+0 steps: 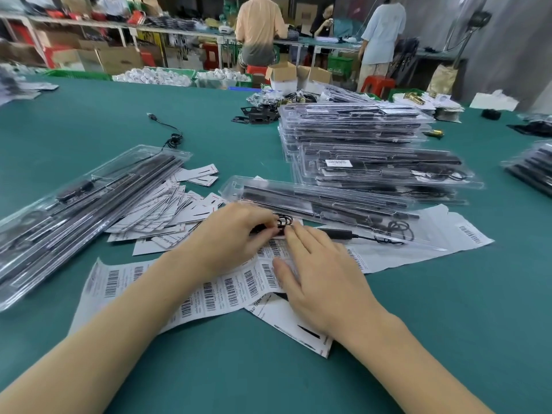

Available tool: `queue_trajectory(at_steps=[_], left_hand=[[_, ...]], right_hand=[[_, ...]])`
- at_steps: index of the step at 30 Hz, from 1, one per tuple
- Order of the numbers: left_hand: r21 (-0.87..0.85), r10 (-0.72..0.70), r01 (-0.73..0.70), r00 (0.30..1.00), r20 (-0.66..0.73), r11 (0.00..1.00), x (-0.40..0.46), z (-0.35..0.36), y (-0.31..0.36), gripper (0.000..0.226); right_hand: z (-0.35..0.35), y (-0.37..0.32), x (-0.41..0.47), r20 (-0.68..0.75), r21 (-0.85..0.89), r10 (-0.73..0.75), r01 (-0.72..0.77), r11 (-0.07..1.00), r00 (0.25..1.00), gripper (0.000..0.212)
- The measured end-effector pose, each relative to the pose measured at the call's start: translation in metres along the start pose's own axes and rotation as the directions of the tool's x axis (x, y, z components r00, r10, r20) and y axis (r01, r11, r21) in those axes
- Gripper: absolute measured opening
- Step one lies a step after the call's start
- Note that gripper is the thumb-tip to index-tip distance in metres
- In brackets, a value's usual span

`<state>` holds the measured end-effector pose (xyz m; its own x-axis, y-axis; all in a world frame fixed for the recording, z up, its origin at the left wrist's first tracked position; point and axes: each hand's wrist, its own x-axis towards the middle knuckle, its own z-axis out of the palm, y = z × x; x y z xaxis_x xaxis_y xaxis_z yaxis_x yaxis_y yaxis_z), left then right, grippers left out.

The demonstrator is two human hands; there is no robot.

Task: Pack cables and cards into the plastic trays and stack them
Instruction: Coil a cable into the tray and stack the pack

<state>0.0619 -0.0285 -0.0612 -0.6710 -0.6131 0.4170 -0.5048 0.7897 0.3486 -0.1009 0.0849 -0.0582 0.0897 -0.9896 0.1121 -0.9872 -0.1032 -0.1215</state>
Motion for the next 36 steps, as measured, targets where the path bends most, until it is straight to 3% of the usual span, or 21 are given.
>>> queue_trajectory(at_steps=[3, 8, 16, 21, 24, 27, 29, 32, 36], left_hand=[[-0.022, 0.013, -0.014, 1.000, -0.005, 1.000, -0.005, -0.003, -0.001, 0.025], [-0.020, 0.013, -0.013, 1.000, -0.006, 1.000, -0.006, -0.004, 0.002, 0.027], [0.059, 0.016, -0.012, 0.998, -0.058, 0.998, -0.006, -0.005, 0.010, 0.026], [0.061, 0.033, -0.028, 0.997, -0.074, 0.998, -0.007, -0.003, 0.014, 0.020], [0.032, 0.019, -0.017, 0.996, -0.089, 0.999, -0.009, -0.003, 0.013, 0.021], [0.028, 0.012, -0.009, 0.994, -0.105, 1.000, -0.010, -0.002, 0.013, 0.022], [0.028, 0.006, -0.003, 0.994, -0.109, 1.000, -0.011, -0.001, 0.012, 0.023], [0.014, 0.001, 0.001, 0.992, -0.128, 1.000, -0.013, 0.000, 0.012, 0.022], [-0.019, 0.042, -0.044, 0.994, -0.103, 0.999, -0.013, -0.002, 0.011, 0.015]], right_hand=[[-0.007, 0.009, -0.014, -0.034, -0.070, 0.050, -0.052, 0.996, 0.998, 0.069], [-0.007, 0.018, -0.024, 0.044, -0.126, 0.178, -0.171, 0.977, 0.983, 0.080], [-0.006, 0.016, -0.023, 0.065, -0.071, 0.182, -0.177, 0.982, 0.981, 0.079], [-0.008, 0.016, -0.021, -0.018, -0.096, 0.168, -0.169, 0.981, 0.986, 0.077], [-0.009, 0.017, -0.022, -0.100, -0.069, 0.143, -0.150, 0.986, 0.985, 0.069], [-0.014, 0.017, -0.019, -0.339, 0.006, 0.093, -0.096, 0.995, 0.936, 0.030], [-0.019, 0.016, -0.010, -0.438, 0.027, 0.076, -0.071, 0.997, 0.896, 0.024], [-0.026, 0.011, 0.011, -0.428, 0.087, 0.092, -0.061, 0.994, 0.899, 0.034], [-0.028, -0.007, 0.036, -0.334, 0.172, 0.069, -0.011, 0.985, 0.940, 0.022]])
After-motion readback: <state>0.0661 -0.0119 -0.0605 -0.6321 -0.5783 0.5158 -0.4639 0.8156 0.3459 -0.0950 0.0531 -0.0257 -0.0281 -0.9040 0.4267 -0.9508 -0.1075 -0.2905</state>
